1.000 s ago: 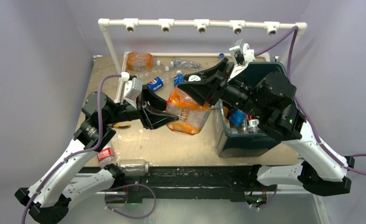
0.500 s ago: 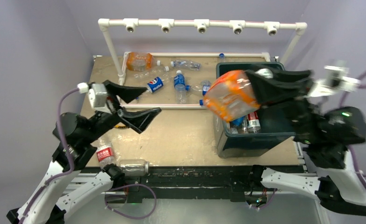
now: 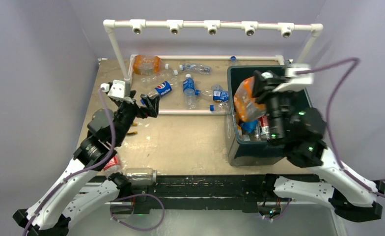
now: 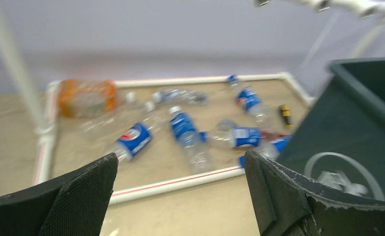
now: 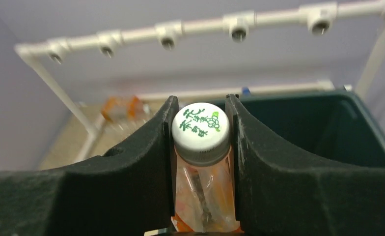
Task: Put the plastic bottles in the bin
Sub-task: Place the plastic bottle in the trash bin.
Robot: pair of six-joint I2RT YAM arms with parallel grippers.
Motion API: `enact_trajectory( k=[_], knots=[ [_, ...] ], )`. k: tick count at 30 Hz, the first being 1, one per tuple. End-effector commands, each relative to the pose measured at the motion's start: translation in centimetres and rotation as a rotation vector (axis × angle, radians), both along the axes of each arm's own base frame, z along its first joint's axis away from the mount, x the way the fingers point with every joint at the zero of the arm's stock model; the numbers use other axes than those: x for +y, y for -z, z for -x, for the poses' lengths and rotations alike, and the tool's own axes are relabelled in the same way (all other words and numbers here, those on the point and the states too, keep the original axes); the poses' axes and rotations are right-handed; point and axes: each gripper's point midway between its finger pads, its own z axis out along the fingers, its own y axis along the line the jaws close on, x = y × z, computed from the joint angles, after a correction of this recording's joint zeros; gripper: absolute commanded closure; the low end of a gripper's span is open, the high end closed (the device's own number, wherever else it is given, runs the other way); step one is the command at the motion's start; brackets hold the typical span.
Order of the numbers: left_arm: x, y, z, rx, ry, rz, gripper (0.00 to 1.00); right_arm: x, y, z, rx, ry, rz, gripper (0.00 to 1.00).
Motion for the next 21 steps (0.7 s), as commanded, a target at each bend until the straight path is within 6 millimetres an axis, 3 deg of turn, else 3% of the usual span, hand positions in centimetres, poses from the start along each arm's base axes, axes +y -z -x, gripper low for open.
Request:
enact_trajectory(
  k=[1, 5, 10, 16, 19, 21],
  knots=[
    [5.2, 3.9, -2.1, 0.091, -0.319, -0.134, 0.02, -0.2, 3.3, -0.7, 0.101, 0.067, 0.035, 1.00],
    [6.8, 6.2, -2.0, 0.099, -0.403, -0.164, 0.02, 1.3, 6.0, -1.2, 0.182, 0.043, 0.094, 1.00],
    [8.0, 6.6, -1.2, 0.056, -0.431, -0.147, 0.03, 2.3, 10.4, -2.0, 0.271, 0.065, 0.212, 1.00],
    [8.7, 7.8, -0.5, 0.081, -0.440, -0.156, 0.02, 2.3, 11.8, -2.4, 0.296, 0.005, 0.141, 0.98],
    [8.4, 8.0, -0.5, 0.092, -0.429, -0.160, 0.03, 2.6, 11.8, -2.8, 0.297, -0.058, 0.093, 0.43],
    [8.1, 8.2, -0.6, 0.098, -0.416, -0.165, 0.03, 3.0, 11.6, -2.9, 0.311, -0.094, 0.057, 0.24]
  ],
)
